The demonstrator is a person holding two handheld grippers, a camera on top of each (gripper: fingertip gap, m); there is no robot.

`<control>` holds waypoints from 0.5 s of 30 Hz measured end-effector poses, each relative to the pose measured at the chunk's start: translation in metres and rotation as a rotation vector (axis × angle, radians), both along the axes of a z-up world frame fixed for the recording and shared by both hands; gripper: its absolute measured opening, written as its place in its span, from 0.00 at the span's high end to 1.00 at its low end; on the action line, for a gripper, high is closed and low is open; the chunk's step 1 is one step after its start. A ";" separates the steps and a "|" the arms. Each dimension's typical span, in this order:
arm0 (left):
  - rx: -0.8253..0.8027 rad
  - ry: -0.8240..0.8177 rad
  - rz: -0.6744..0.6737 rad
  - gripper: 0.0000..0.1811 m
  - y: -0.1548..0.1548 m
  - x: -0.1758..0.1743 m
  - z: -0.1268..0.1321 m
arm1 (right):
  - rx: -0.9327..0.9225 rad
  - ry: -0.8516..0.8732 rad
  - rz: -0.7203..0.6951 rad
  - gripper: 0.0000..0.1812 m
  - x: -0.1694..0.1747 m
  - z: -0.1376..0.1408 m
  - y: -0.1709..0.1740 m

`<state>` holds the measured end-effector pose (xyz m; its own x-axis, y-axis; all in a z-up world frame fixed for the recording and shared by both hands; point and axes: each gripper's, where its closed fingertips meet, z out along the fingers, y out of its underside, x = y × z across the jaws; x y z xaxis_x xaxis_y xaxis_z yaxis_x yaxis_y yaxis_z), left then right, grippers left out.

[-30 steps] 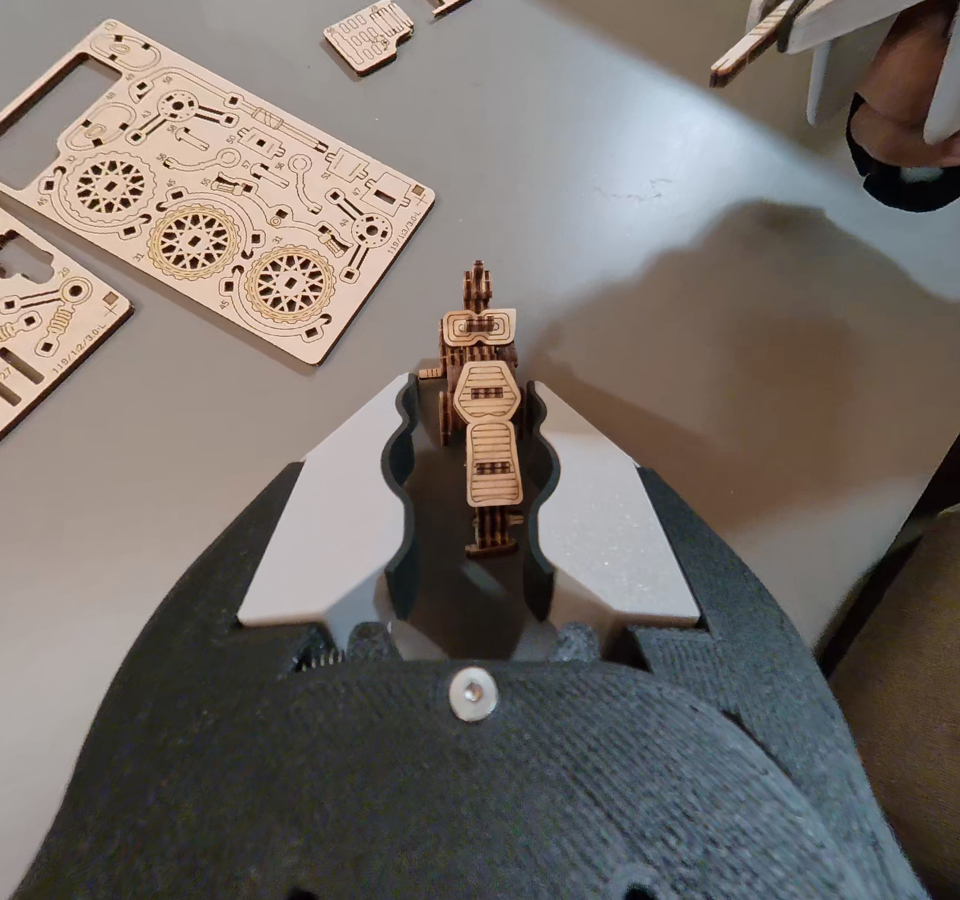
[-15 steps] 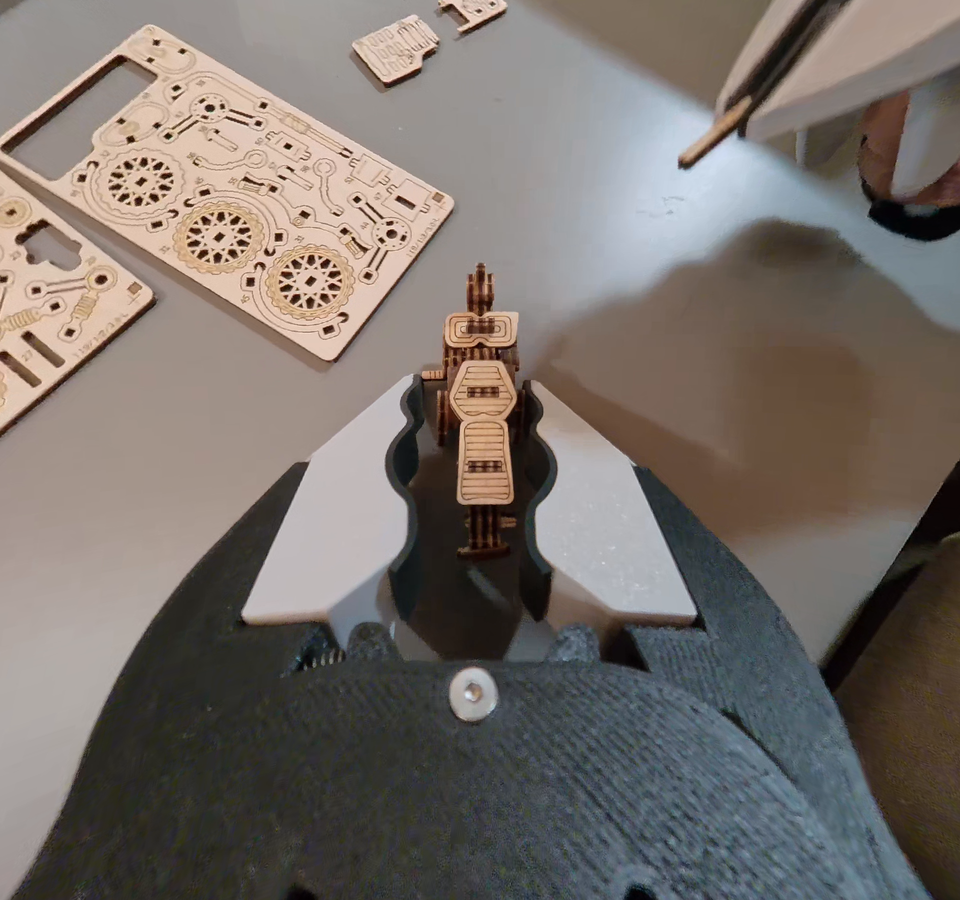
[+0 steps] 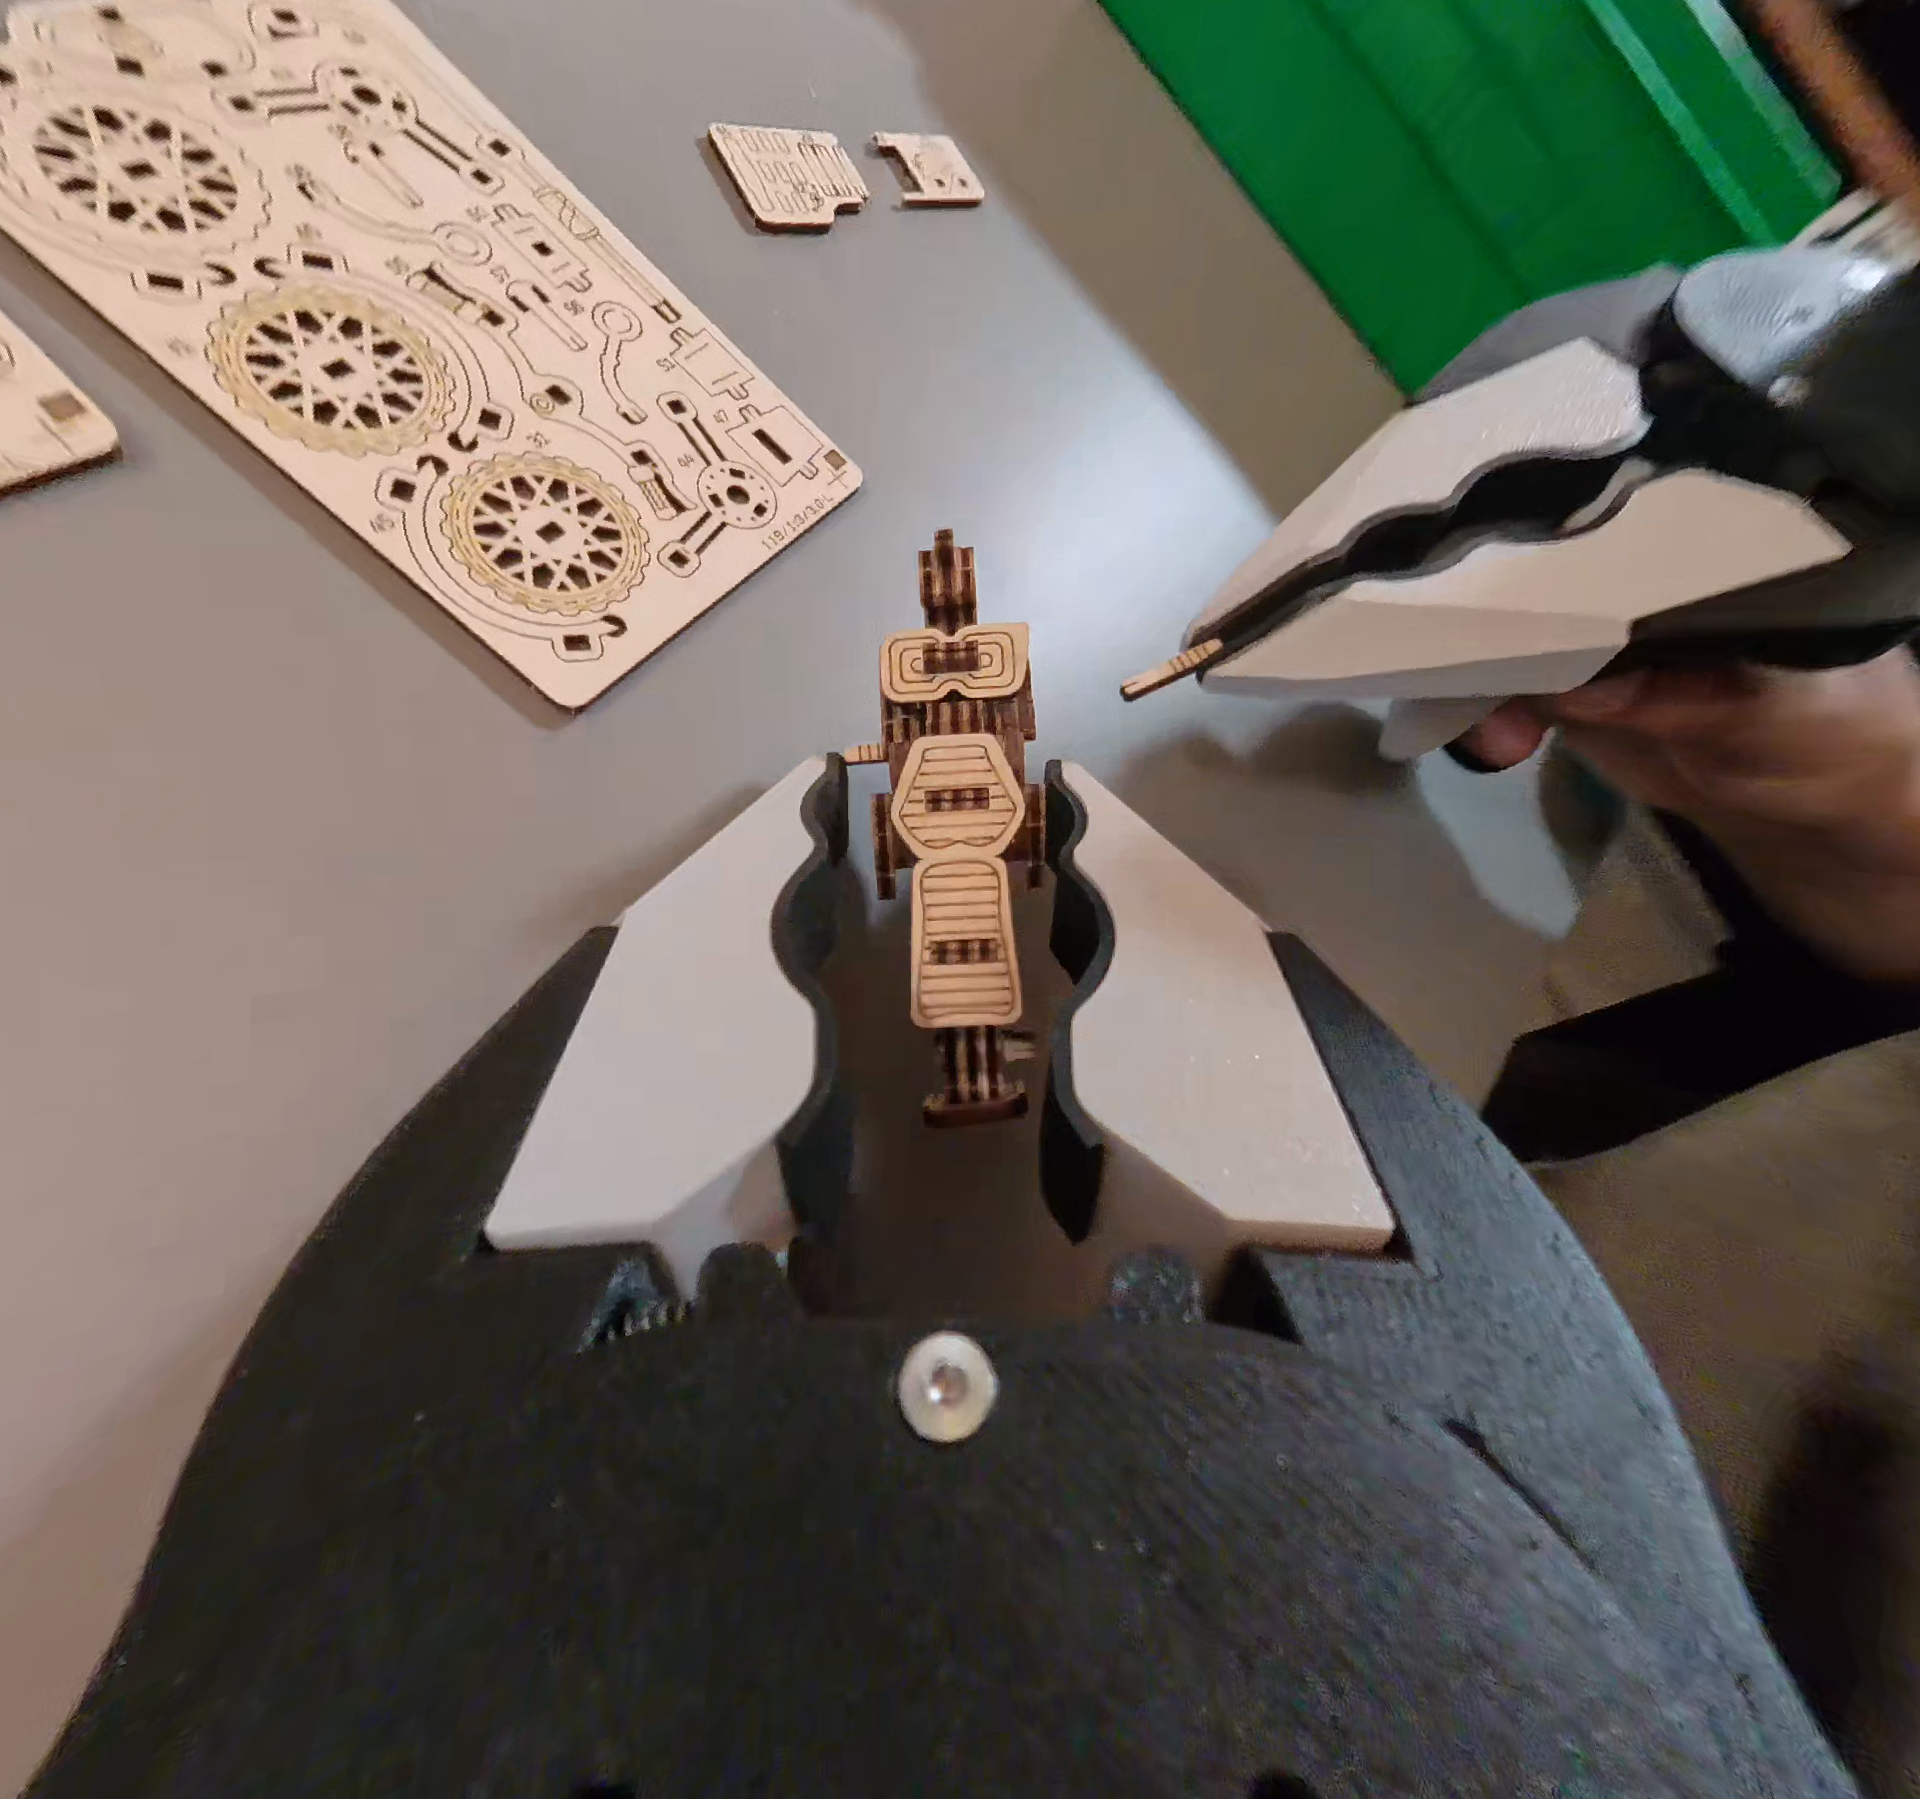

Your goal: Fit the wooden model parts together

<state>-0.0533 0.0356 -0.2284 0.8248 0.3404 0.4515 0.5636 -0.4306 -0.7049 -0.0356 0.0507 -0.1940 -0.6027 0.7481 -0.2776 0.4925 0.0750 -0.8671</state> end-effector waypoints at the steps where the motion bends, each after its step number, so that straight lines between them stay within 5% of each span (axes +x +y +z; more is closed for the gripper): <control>1: -0.031 0.046 -0.009 0.81 0.000 0.000 -0.001 | -0.005 -0.004 -0.001 1.00 0.000 0.000 0.001; 8: -0.271 0.353 -0.065 0.81 -0.003 -0.004 -0.016 | -0.055 -0.017 -0.023 1.00 -0.002 0.002 0.010; 15: -0.258 0.337 -0.071 0.81 -0.002 -0.002 -0.017 | -0.060 -0.021 -0.025 1.00 -0.002 0.002 0.011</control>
